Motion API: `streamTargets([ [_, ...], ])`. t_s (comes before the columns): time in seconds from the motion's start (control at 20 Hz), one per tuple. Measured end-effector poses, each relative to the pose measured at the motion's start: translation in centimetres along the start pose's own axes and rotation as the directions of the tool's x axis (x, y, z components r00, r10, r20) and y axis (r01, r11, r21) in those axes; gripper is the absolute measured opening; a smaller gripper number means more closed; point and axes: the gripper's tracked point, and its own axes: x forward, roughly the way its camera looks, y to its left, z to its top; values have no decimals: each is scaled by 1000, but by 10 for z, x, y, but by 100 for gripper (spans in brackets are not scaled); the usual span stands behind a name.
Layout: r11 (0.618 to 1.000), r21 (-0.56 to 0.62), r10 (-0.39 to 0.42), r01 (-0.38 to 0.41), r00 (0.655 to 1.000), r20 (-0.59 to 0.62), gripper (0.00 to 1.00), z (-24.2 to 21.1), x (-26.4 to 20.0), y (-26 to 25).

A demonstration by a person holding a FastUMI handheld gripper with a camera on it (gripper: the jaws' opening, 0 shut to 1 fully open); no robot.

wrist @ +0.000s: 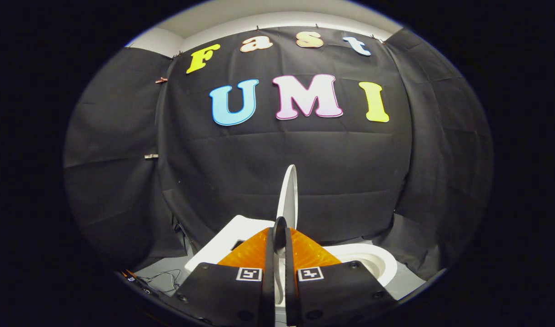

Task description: Open the toilet lid.

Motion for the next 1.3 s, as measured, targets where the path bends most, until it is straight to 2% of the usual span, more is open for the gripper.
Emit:
streamTargets([
  [0.5,997,-33,65,-65,998,4,14,-6,9,48],
  [0.9,995,-56,88,-88,996,0,14,-7,15,69],
  [0.95,995,-61,84,-84,996,4,20,-6,14,68],
  [1.0,994,-54,94,-93,995,14,20,-2,12,70],
  [1.25,995,-40,89,-87,995,53,100,19,3,68],
  [1.3,995,-38,90,-88,994,58,99,25,-2,66],
])
